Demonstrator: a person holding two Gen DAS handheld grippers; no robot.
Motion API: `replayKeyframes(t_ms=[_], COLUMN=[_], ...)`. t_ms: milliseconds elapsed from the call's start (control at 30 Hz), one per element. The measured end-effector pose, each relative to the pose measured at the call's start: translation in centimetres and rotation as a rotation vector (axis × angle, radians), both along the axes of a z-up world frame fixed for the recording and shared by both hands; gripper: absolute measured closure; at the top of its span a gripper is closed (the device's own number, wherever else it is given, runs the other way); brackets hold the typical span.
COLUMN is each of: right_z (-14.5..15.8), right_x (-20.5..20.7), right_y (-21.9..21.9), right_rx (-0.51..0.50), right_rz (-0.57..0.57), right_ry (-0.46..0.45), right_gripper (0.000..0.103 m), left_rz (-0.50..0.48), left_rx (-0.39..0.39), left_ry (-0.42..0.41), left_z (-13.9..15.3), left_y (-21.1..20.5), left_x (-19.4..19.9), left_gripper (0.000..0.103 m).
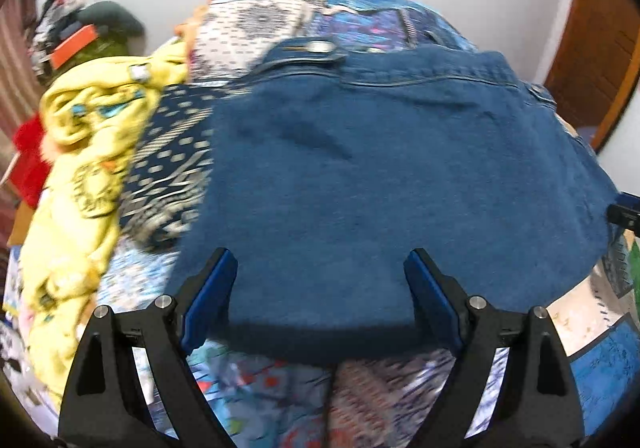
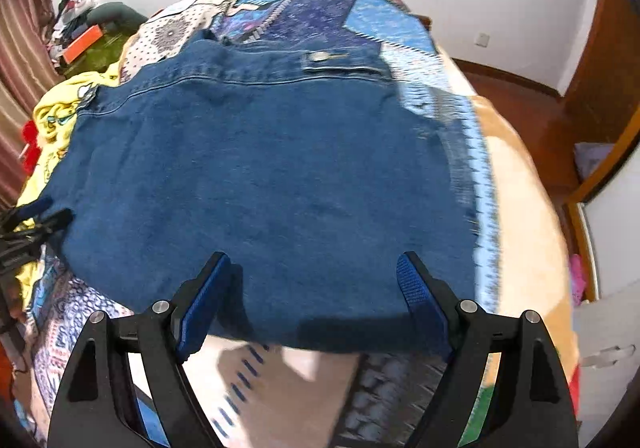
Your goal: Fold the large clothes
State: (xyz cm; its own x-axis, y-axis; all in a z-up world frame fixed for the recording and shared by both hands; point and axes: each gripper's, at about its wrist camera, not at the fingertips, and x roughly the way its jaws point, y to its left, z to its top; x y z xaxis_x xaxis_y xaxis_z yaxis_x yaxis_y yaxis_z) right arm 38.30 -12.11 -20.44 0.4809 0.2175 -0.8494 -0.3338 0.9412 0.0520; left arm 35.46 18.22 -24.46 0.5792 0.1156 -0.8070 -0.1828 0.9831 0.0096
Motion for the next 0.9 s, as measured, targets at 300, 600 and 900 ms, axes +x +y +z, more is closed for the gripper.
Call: replayKeyframes(t_ms=[300, 600, 900], right_z=[-0.1, 2.4, 0.5], right_x=[-0.8, -2.4, -2.0], right_y=[-3.7, 0.7, 3.6], right_rx=[0.069, 0.071, 0.004], right_rz=[-0.146, -0.043, 0.025], right_ry=[0.093, -0.013, -0.005], right_gripper=[0.019, 0.019, 0.019], left_rz=[0.109, 0.219, 0.212], left_rx=[-0.130, -0.673, -0.913], left_ry=[-0.055, -0.003, 0.025], left_z=[1.8, -2.3, -6.4], left_y=[5.7, 8.2, 6.6], left_x=[-5.2, -7.1, -2.8], left_gripper=[0.015, 0.015, 0.032])
